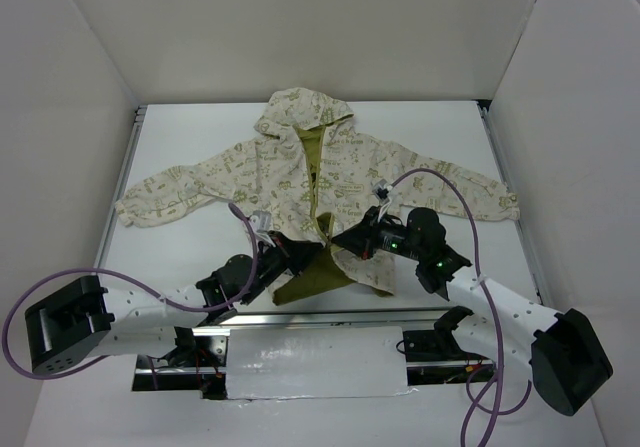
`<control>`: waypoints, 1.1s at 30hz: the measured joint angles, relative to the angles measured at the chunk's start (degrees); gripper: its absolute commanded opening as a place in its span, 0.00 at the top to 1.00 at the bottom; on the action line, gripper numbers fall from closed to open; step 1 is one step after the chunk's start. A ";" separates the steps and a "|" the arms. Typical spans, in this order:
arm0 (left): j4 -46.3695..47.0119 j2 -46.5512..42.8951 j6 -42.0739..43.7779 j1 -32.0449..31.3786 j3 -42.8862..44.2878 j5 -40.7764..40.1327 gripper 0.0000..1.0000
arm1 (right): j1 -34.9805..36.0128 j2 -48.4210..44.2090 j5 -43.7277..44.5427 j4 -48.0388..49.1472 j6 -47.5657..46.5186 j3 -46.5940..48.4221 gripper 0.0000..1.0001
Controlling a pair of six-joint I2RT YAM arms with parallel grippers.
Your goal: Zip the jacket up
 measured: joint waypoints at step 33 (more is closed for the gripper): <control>-16.06 -6.69 20.74 0.37 3.82 10.73 1.00 | -0.57 3.19 -6.93 -7.39 -2.08 5.01 1.00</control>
